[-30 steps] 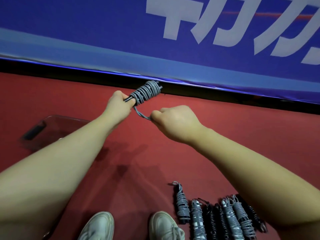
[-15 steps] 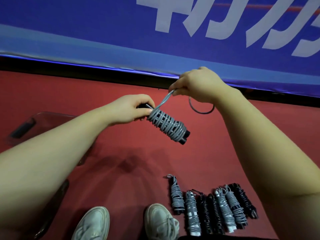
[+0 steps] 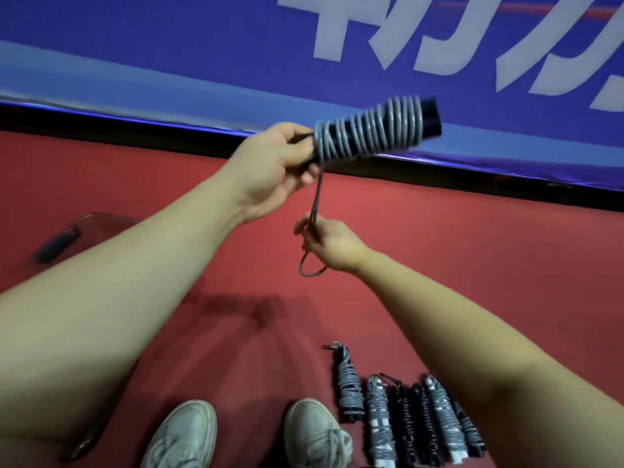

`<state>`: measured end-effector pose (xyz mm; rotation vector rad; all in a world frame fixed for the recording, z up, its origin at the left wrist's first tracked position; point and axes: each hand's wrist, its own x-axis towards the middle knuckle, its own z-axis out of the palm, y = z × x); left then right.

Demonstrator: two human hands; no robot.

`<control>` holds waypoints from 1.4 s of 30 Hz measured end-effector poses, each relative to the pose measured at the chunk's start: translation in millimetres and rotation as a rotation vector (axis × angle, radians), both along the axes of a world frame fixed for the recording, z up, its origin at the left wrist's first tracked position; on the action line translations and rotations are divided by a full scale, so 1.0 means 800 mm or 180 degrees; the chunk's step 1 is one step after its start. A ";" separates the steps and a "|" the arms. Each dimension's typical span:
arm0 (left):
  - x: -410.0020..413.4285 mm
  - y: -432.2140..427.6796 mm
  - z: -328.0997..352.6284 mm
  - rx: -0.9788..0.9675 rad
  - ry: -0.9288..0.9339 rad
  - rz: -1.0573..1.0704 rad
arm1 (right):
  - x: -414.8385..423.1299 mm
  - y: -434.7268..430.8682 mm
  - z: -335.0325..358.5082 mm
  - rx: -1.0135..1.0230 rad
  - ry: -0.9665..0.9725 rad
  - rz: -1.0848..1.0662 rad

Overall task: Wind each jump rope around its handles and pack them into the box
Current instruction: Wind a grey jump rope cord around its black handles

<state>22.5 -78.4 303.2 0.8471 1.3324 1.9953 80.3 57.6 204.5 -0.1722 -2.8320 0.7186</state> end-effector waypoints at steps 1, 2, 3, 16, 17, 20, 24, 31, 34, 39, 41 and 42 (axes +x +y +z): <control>-0.004 0.003 0.005 0.0055 -0.0164 0.0227 | -0.003 -0.010 -0.008 -0.0284 -0.0242 0.0009; -0.011 0.005 0.006 0.0059 -0.0260 0.0473 | 0.000 -0.023 -0.009 -0.0437 -0.0350 0.0017; -0.019 0.006 0.003 0.0022 -0.0302 0.0718 | -0.001 -0.028 -0.010 -0.0487 -0.0372 0.0022; -0.082 -0.045 -0.070 -0.0772 -0.0480 0.1596 | 0.035 -0.017 0.023 -0.1391 -0.0999 0.0545; -0.080 -0.045 -0.067 -0.0711 -0.0448 0.1578 | 0.038 -0.011 0.019 -0.2047 -0.1162 0.0401; -0.072 -0.038 -0.051 -0.0504 -0.0306 0.1516 | 0.050 0.015 -0.009 -0.3182 -0.1596 -0.0726; -0.060 -0.025 -0.040 -0.0455 0.0234 0.1496 | 0.041 0.043 -0.035 -0.1027 -0.2215 -0.1239; -0.047 -0.009 -0.039 -0.0592 0.0802 0.1411 | -0.011 -0.001 0.044 -0.2114 0.0344 -0.0559; -0.034 -0.003 -0.030 -0.0392 0.0597 0.1336 | -0.030 -0.042 0.041 -0.1981 0.0312 -0.0275; -0.032 -0.001 -0.030 -0.0322 0.0087 0.1373 | -0.041 -0.071 0.034 -0.1465 0.0067 -0.0320; -0.037 -0.006 -0.033 -0.0183 -0.0496 0.1083 | -0.044 -0.070 0.019 -0.0697 -0.0495 -0.0268; -0.038 -0.009 -0.033 -0.0049 -0.0850 0.0819 | -0.044 -0.069 0.014 -0.0262 -0.0700 -0.0353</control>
